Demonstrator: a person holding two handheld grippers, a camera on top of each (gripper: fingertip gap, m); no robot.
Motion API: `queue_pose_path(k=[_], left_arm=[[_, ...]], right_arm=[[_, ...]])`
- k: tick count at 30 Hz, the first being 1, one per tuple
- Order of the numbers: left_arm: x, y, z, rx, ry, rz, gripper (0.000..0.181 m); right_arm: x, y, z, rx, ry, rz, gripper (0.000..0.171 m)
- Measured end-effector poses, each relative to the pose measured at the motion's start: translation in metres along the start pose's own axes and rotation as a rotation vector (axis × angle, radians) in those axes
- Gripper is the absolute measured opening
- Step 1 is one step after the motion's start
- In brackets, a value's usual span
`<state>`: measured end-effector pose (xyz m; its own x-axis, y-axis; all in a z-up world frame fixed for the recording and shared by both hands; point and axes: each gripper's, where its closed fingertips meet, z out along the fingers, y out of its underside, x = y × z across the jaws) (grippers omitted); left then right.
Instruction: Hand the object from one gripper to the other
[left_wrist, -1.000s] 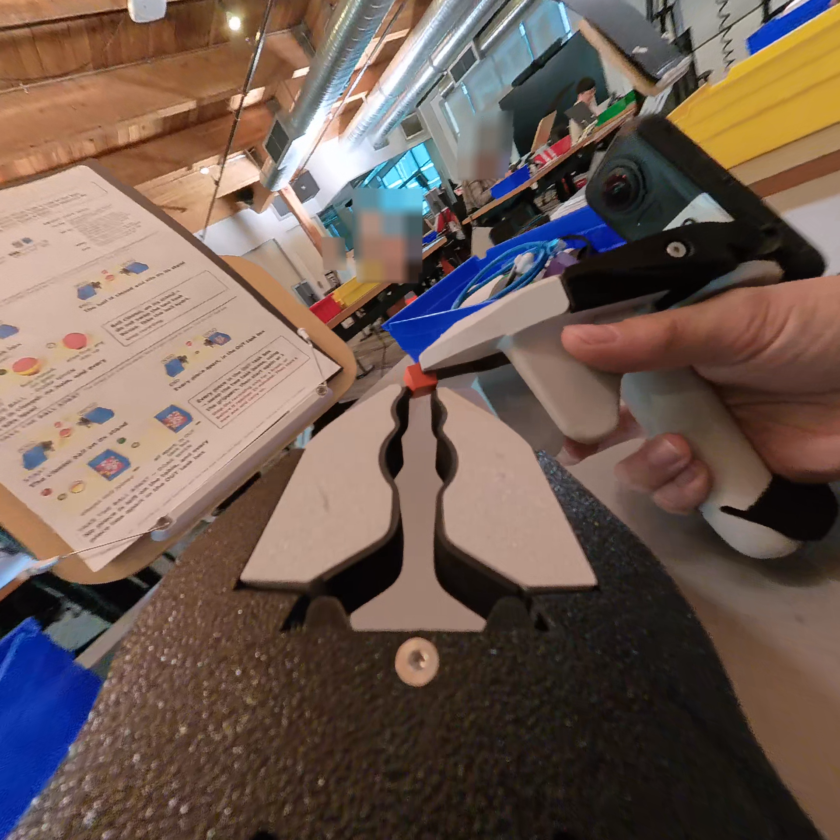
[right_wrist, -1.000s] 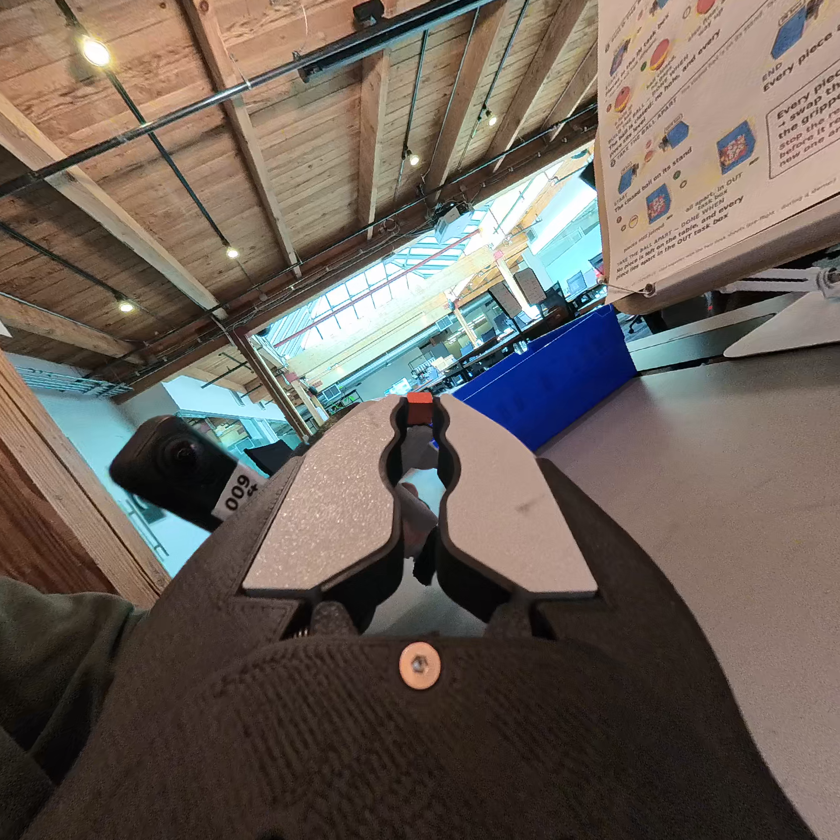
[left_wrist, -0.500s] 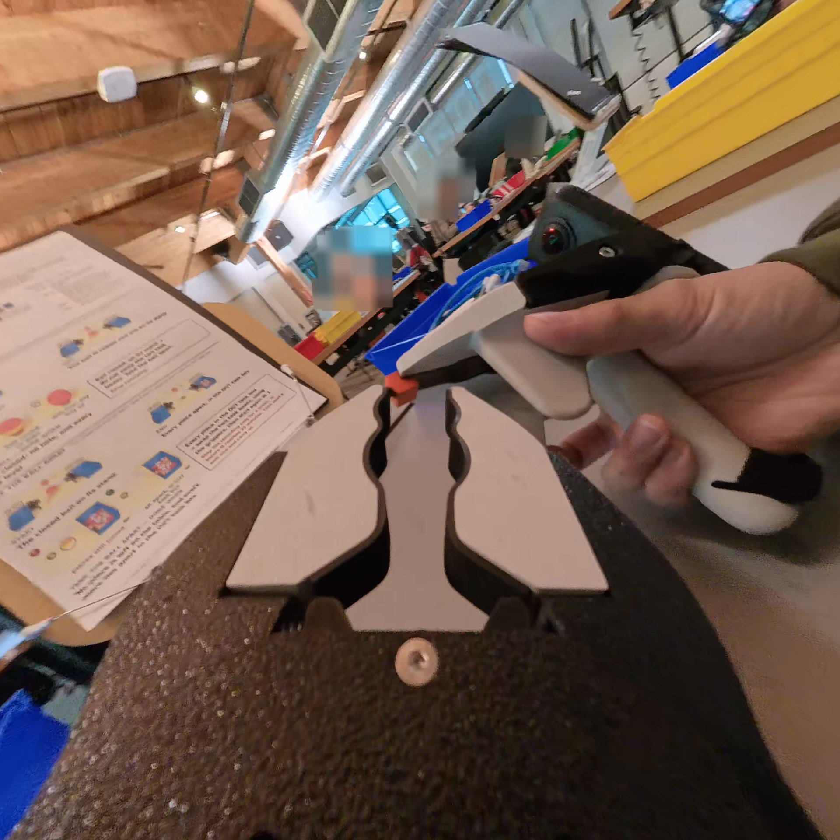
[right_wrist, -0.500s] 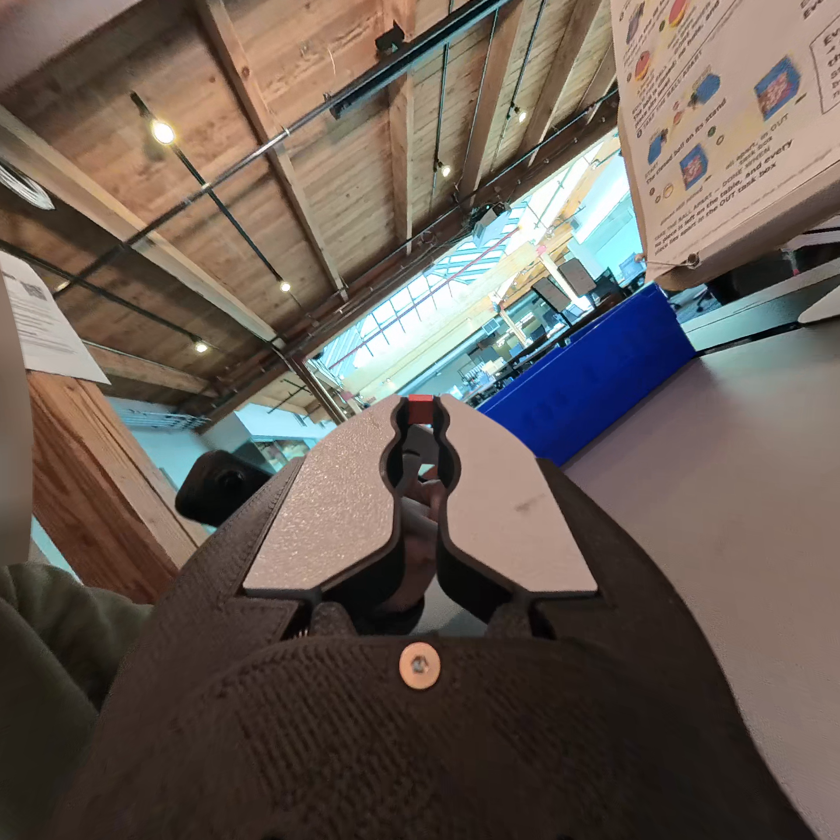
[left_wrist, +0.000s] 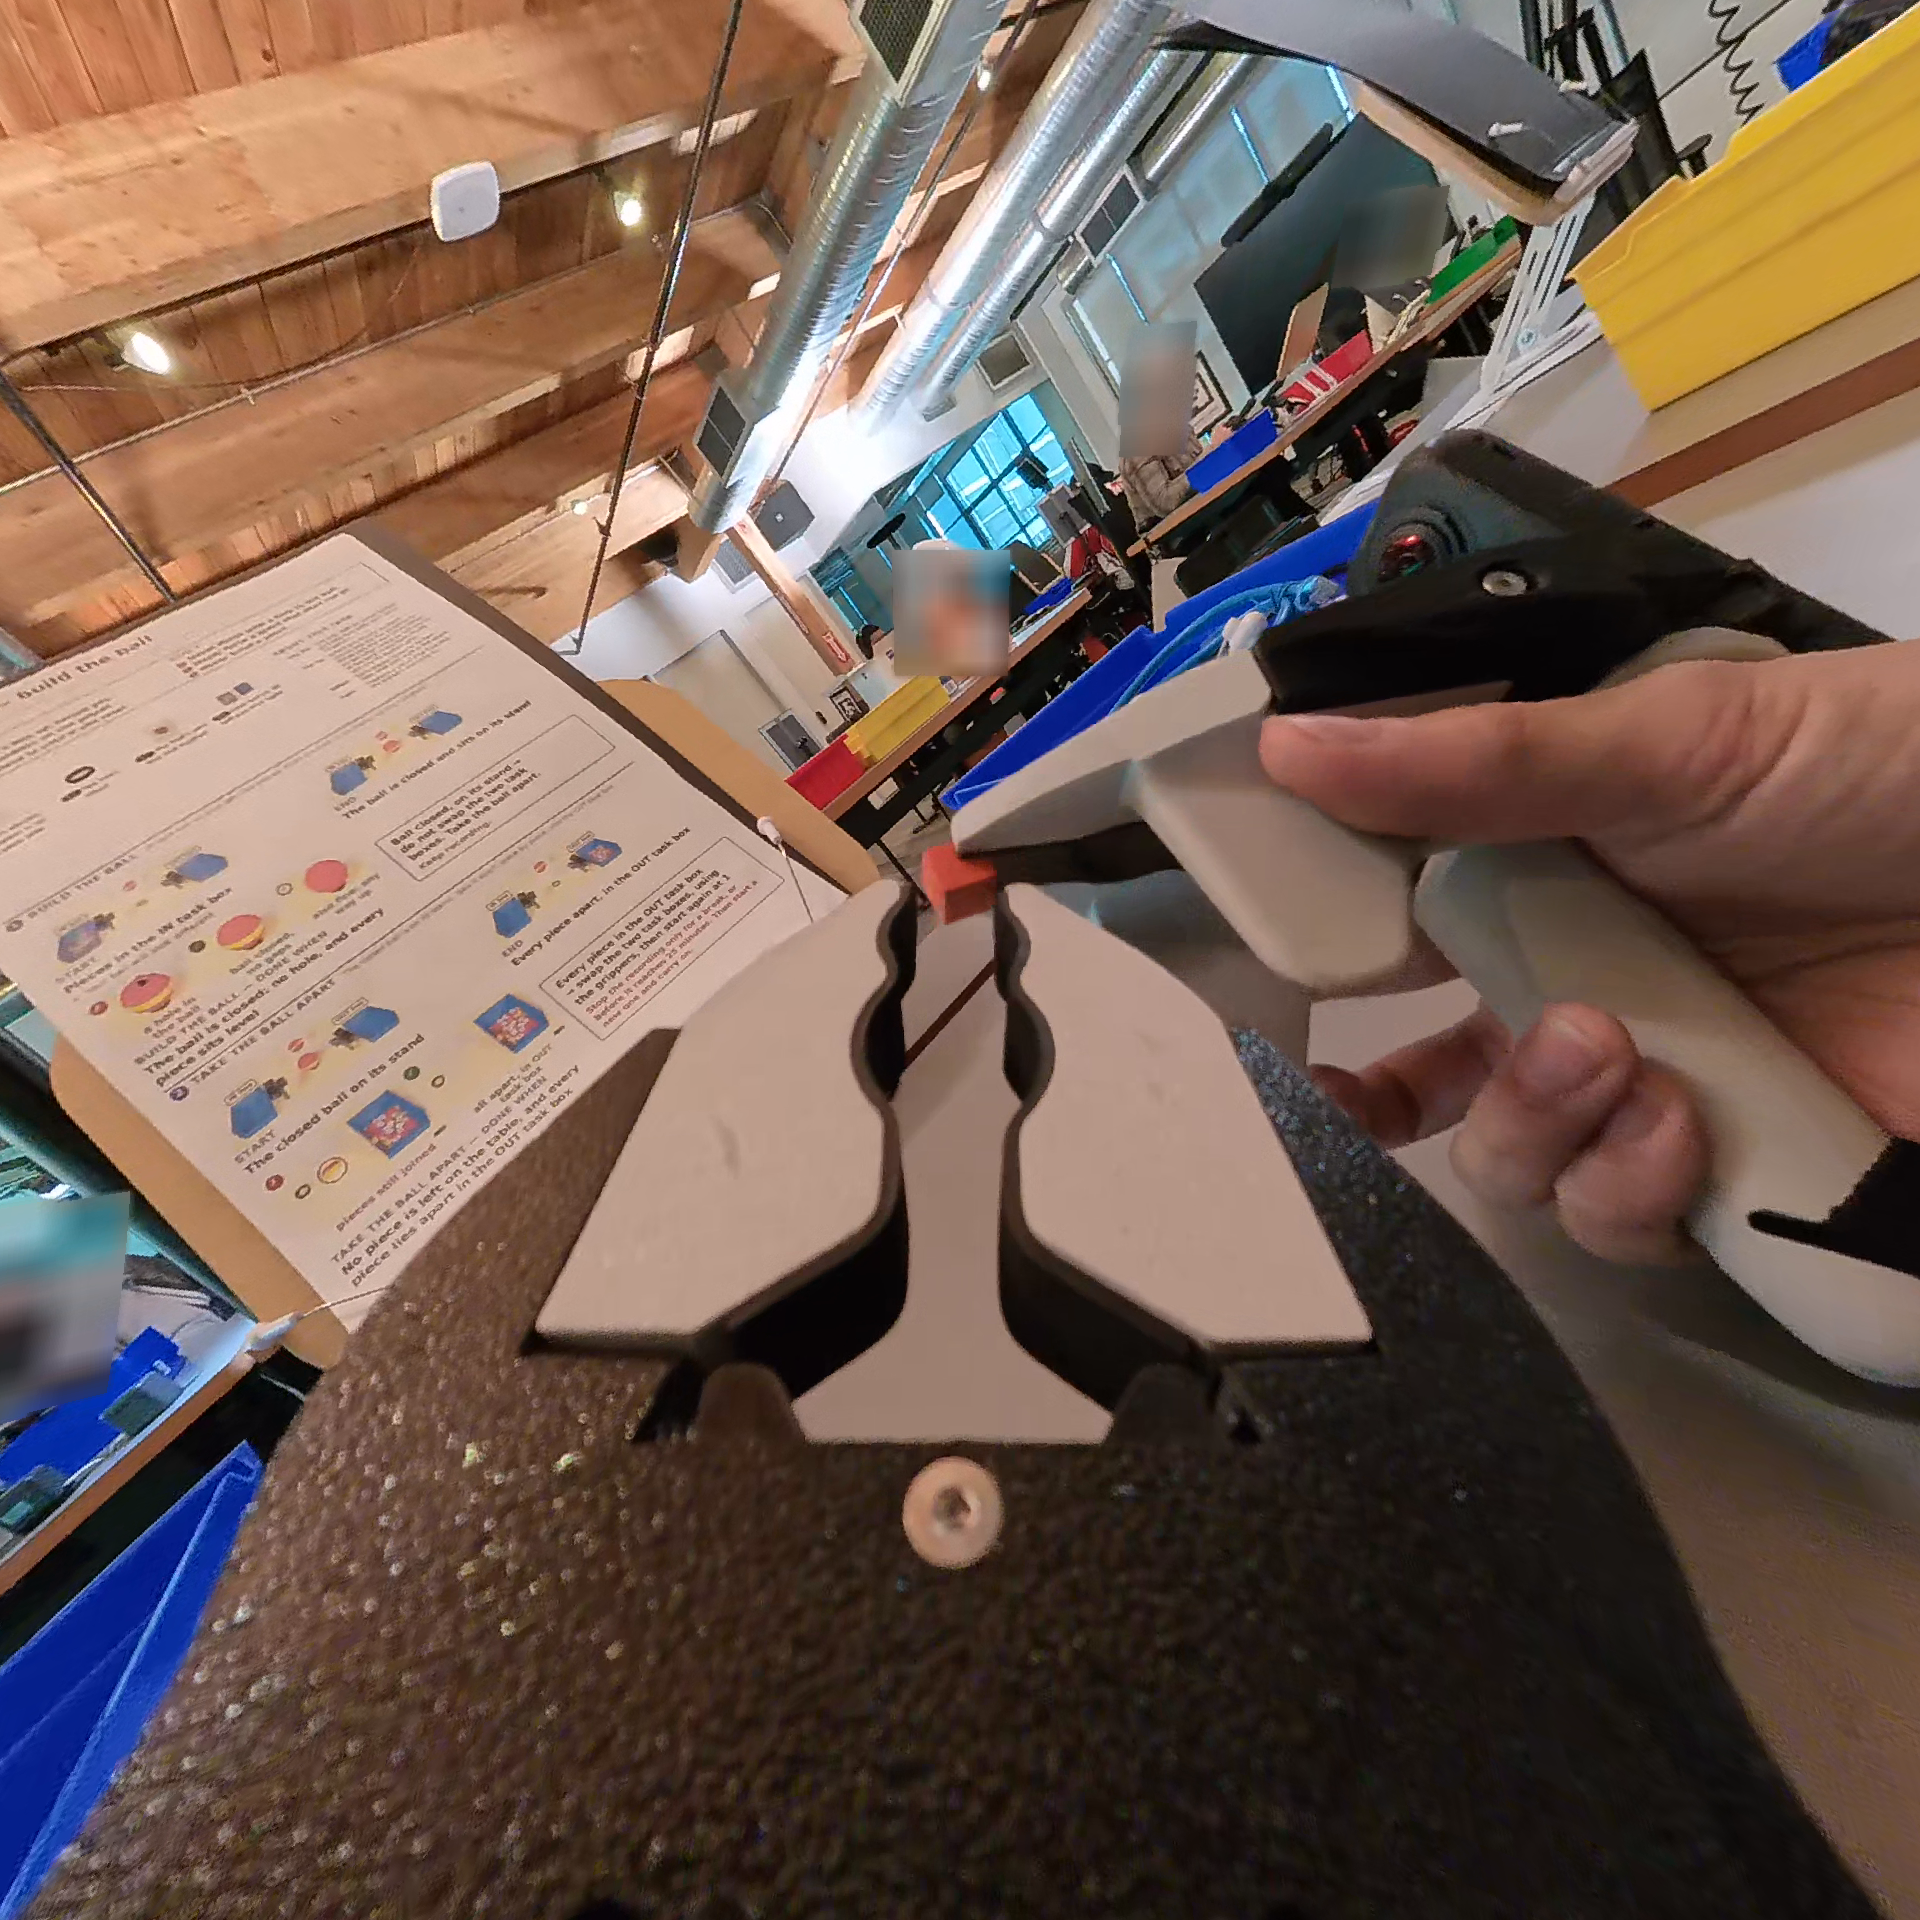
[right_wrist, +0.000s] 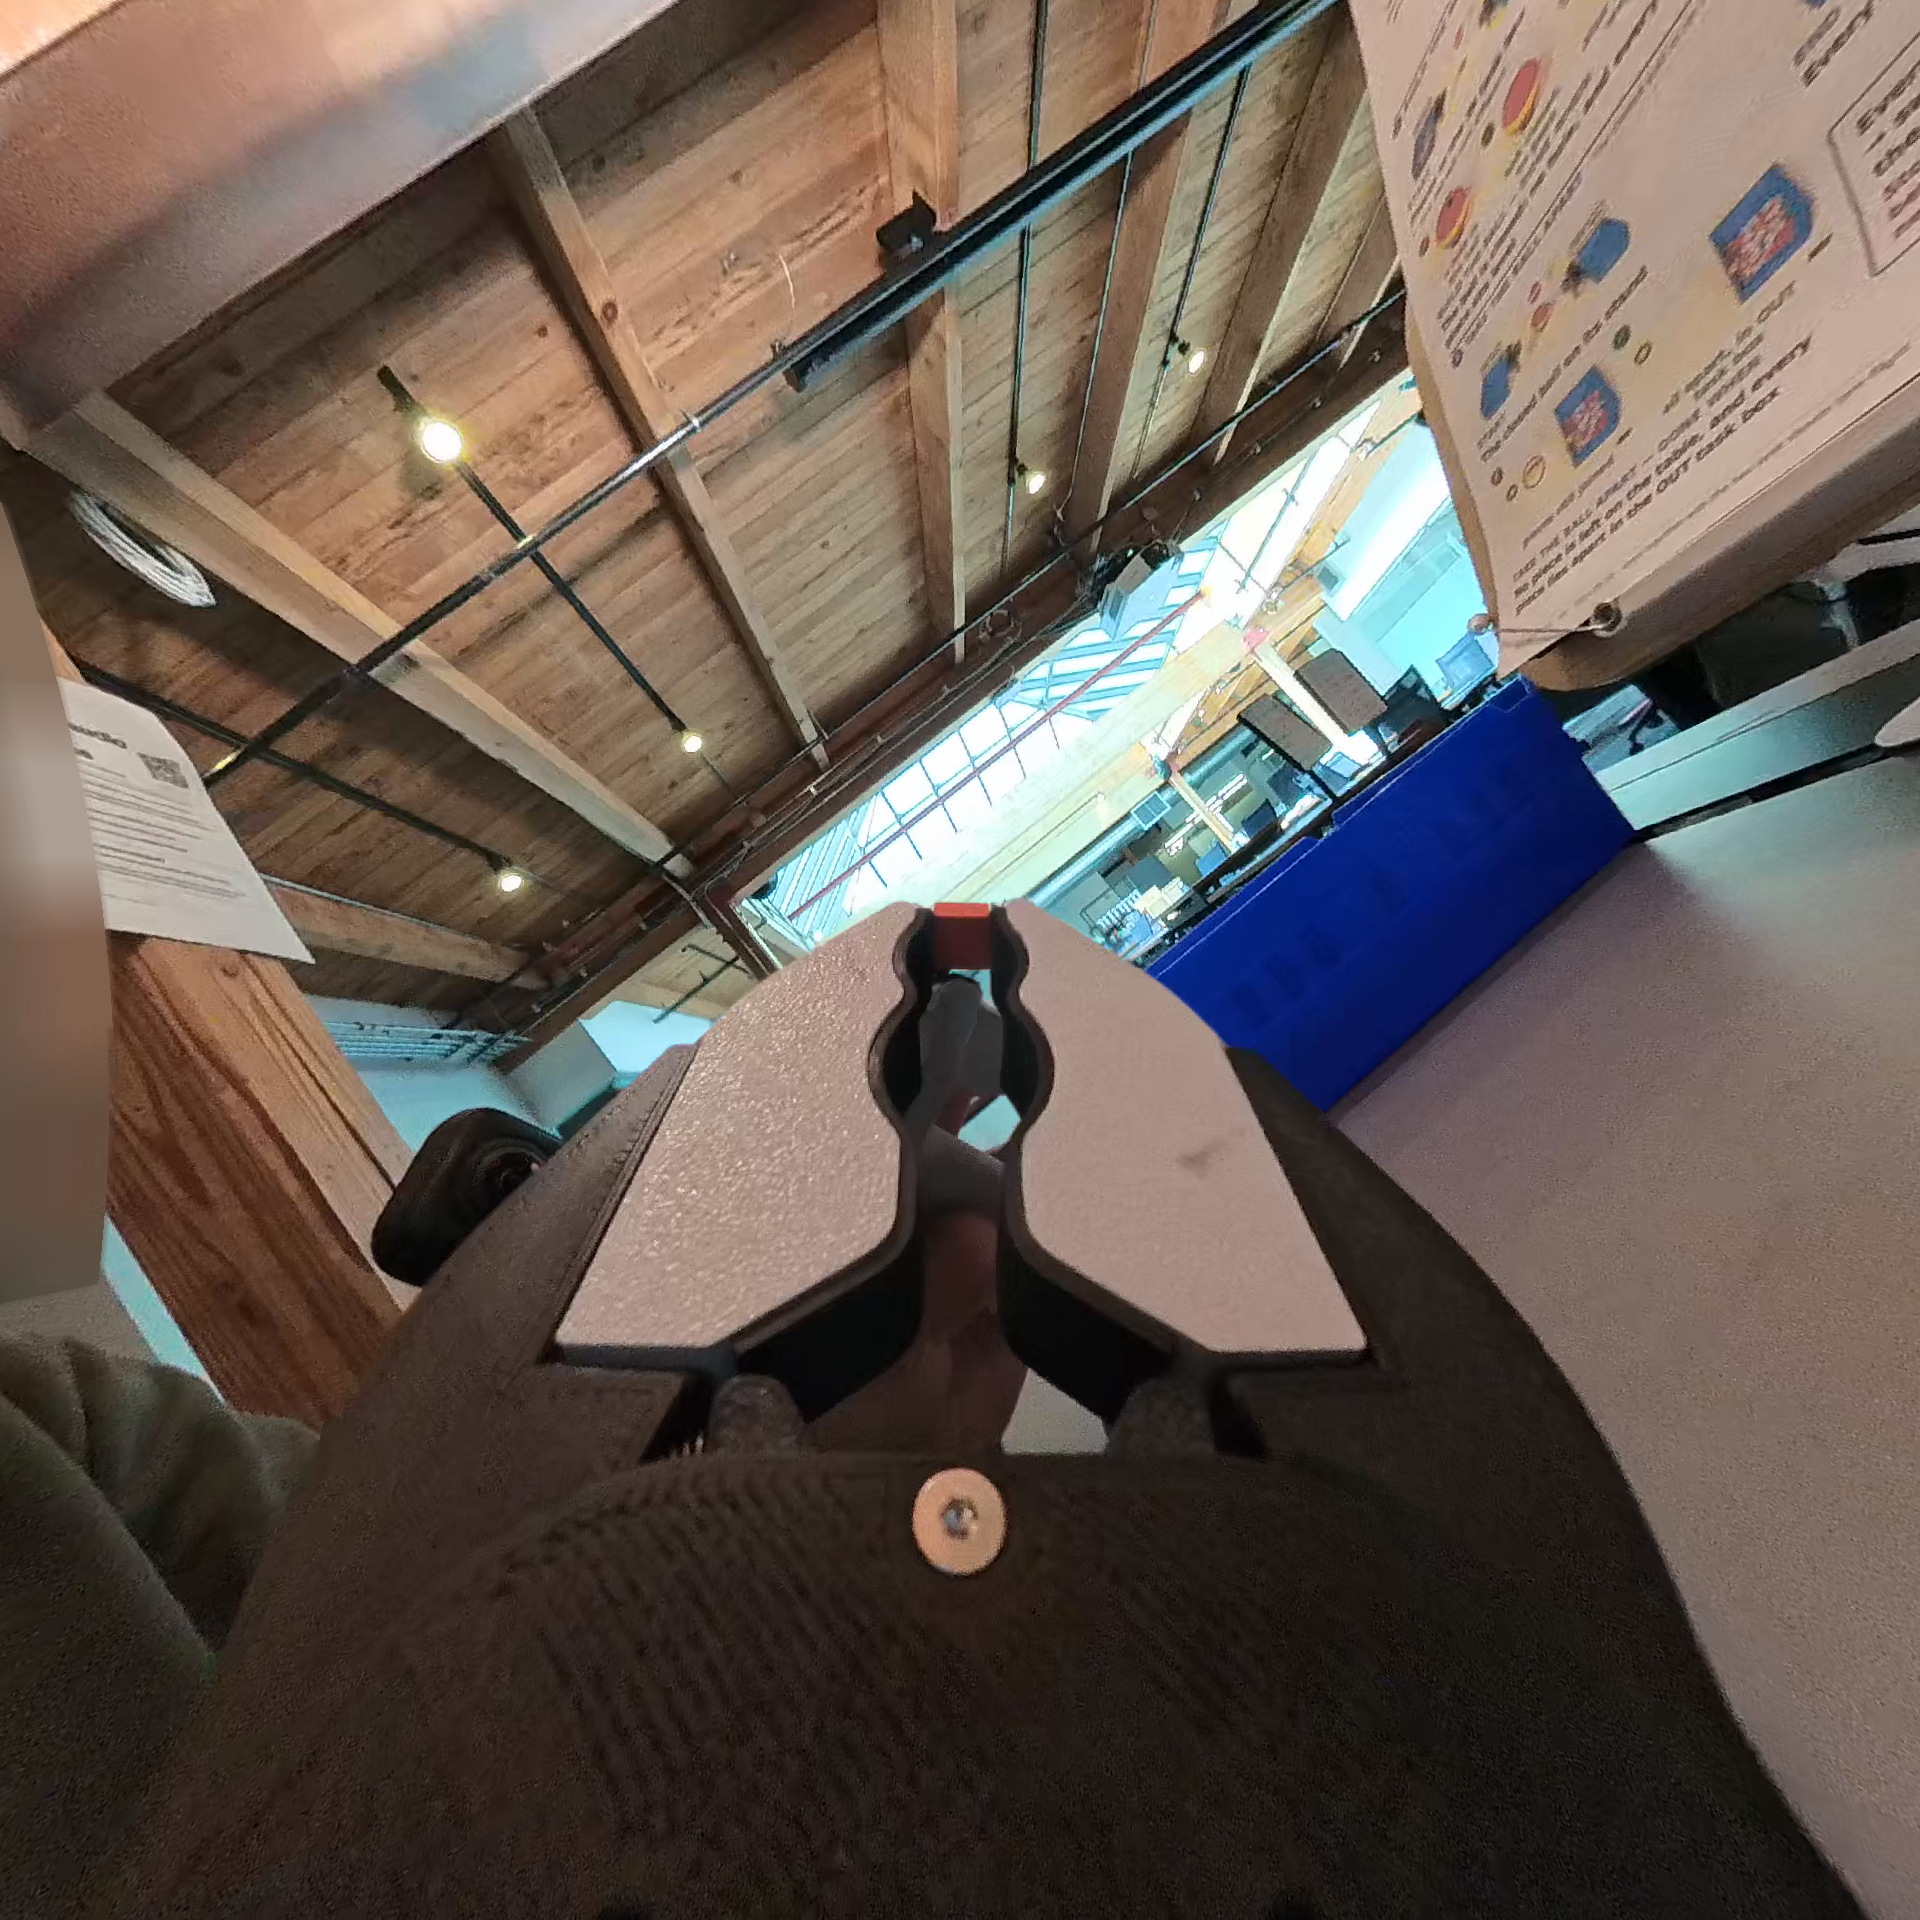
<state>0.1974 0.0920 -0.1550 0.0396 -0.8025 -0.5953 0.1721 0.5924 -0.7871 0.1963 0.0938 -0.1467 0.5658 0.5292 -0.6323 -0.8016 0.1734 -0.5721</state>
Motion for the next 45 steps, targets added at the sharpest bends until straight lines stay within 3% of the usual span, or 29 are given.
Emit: queue_pose_path(k=[16,24,32,38,45], left_arm=[[0.001,0.001,0.000,-0.013,0.047,-0.062,0.011],[0.004,-0.001,-0.012,0.086,0.364,-0.352,0.010],[0.009,-0.002,-0.042,0.112,0.763,-0.684,0.010],[0.031,0.002,-0.050,0.051,0.870,-0.586,0.010],[0.035,0.009,-0.047,0.008,0.854,-0.547,0.010]], right_arm=[[0.000,0.005,0.000,-0.033,-0.007,-0.002,0.010],[0.000,0.001,-0.004,-0.124,-0.010,-0.140,0.021],[-0.029,0.020,-0.009,-0.374,-0.156,-0.545,0.014],[-0.022,0.050,-0.013,-0.568,-0.138,-0.712,0.020],[-0.016,0.056,-0.014,-0.601,-0.121,-0.750,0.000]])
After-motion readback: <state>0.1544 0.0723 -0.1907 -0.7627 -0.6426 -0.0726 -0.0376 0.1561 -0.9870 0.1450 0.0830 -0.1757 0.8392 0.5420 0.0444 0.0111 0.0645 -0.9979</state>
